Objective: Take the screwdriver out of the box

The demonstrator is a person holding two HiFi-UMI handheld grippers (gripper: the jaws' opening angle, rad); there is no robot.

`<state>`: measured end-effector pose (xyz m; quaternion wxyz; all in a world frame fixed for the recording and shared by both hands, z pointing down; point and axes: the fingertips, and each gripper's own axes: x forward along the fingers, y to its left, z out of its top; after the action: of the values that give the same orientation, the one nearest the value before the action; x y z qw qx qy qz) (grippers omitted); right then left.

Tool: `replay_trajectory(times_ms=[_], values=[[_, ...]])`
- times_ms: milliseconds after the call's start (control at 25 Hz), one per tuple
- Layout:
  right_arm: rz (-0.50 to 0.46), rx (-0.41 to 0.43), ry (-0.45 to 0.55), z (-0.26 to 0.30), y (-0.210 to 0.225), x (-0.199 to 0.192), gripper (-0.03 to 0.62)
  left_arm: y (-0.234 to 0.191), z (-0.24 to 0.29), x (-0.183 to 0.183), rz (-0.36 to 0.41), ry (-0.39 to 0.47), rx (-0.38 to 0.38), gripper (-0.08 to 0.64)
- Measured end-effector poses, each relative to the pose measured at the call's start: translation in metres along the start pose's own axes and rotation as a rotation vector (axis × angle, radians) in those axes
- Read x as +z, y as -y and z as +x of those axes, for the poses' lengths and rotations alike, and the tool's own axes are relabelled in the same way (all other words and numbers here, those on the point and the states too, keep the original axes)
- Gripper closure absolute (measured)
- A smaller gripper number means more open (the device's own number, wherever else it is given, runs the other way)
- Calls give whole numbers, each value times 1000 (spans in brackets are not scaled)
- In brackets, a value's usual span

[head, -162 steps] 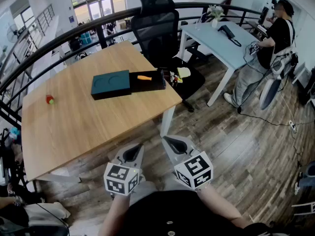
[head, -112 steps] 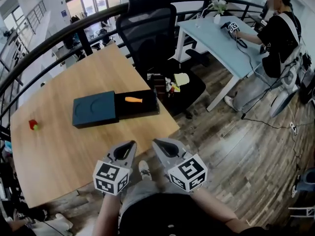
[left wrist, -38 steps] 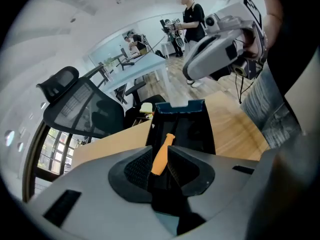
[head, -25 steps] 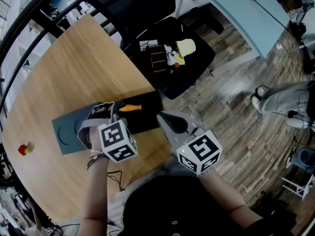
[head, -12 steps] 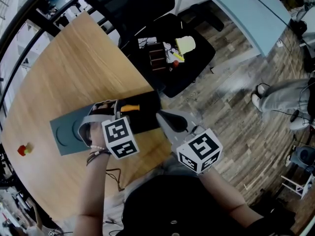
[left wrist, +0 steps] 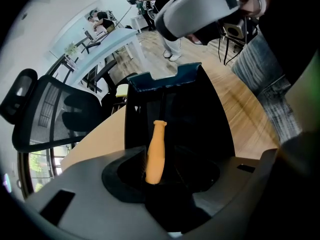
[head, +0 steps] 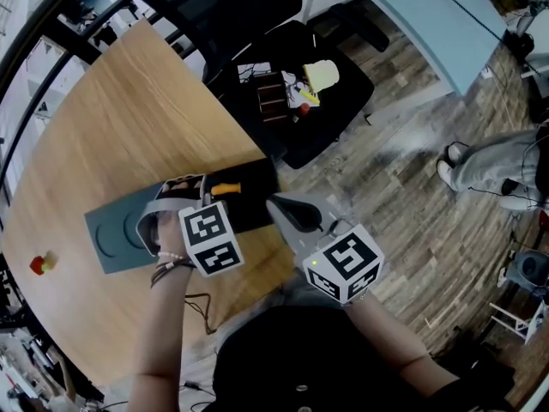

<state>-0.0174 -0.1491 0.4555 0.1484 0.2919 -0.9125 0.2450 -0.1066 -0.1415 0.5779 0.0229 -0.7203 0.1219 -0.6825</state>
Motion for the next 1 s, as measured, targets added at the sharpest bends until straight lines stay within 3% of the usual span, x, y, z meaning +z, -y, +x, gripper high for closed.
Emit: replay_trajectory(times_ms=[520,720,800,1000], values=[[-1,-5,4,0,-2,-2,595,12,-18,-1,-74,43,-53,454],[-3,-10,10,-1,-2,-1,595,5,-21,-1,-65,58,-2,468],[-1,-14,9,-1,-2,-2,595,0,-18,-1,-48,59,14,445],[3,-24,9,-3,0,-2,595,9,-2,-2,0,33,-55,378]])
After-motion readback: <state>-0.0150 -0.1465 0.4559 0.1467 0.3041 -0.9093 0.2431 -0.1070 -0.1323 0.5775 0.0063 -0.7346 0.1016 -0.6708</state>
